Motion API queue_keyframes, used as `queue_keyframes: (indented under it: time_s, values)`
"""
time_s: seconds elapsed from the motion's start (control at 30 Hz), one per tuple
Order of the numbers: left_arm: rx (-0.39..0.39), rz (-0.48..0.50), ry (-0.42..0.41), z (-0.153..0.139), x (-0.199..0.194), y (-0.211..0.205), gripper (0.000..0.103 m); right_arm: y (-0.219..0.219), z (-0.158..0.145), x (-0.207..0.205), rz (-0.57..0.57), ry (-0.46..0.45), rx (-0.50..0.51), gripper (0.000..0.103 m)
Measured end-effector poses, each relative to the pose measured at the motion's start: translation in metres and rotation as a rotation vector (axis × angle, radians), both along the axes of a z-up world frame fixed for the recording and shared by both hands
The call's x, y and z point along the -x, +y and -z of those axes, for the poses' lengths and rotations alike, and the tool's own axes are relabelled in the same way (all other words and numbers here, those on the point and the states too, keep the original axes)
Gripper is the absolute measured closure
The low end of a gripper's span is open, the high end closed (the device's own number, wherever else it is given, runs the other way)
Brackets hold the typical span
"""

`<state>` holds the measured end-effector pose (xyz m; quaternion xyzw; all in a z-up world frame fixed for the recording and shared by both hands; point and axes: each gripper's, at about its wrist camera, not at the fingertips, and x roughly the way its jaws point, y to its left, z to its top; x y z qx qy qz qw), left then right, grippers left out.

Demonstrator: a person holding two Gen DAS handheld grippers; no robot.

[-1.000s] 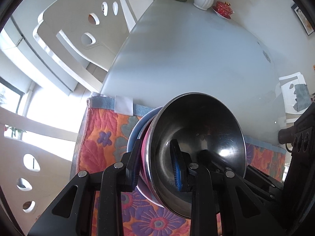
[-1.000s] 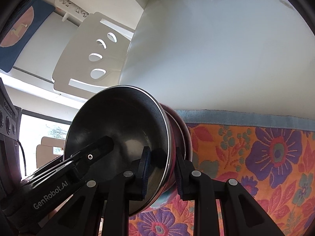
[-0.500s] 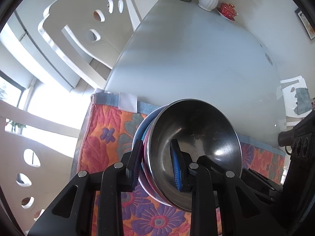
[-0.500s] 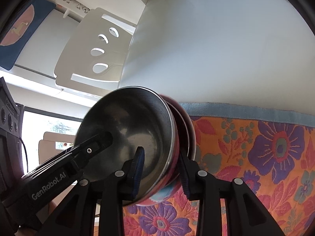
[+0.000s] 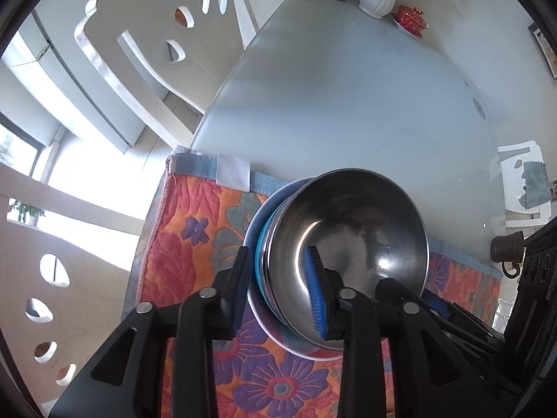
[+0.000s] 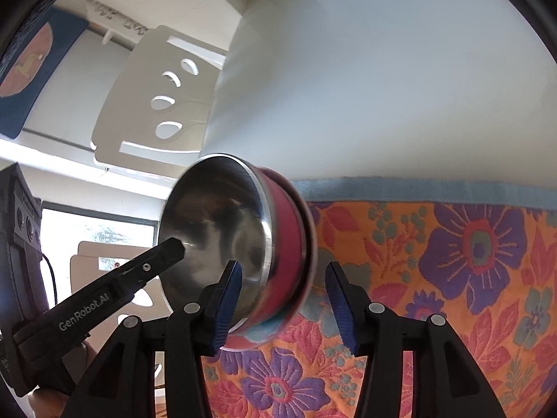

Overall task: Organize plates and bowls
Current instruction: 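Close both grippers on the rim of the whole nested bowl stack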

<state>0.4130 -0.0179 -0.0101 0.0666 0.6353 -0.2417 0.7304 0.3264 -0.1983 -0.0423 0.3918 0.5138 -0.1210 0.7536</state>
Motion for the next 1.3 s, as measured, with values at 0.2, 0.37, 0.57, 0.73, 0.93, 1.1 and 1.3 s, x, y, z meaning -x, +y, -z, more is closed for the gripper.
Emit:
queue_keyframes:
  time_s: [0.2,0.37,0.57,0.73,0.93,1.1,1.3]
  values:
    - [-0.009,-0.004,0.018,0.007,-0.001,0.002,0.069,-0.002,0.013,0.003,0.013,0.007,-0.033,0.055]
    - [-0.017,-0.007,0.032,0.012,-0.003,0.003,0.068,0.0,0.018,0.001,0.009,0.015,-0.044,0.055]
    - [-0.015,-0.01,0.068,0.023,-0.006,0.005,0.067,-0.001,0.021,-0.003,0.011,0.004,-0.076,0.055]
    - [0.005,0.011,0.109,0.036,-0.007,0.001,0.066,-0.003,0.027,-0.01,0.021,-0.022,-0.111,0.055]
    - [0.058,0.025,0.12,0.045,-0.009,0.0,0.061,-0.003,0.035,-0.025,-0.014,-0.047,-0.123,0.055]
    - [0.105,0.041,0.105,0.046,-0.013,0.001,0.063,-0.006,0.04,-0.033,-0.014,-0.073,-0.12,0.051]
    - [0.124,0.059,0.09,0.045,-0.014,0.001,0.064,-0.003,0.038,-0.035,-0.025,-0.082,-0.092,0.053]
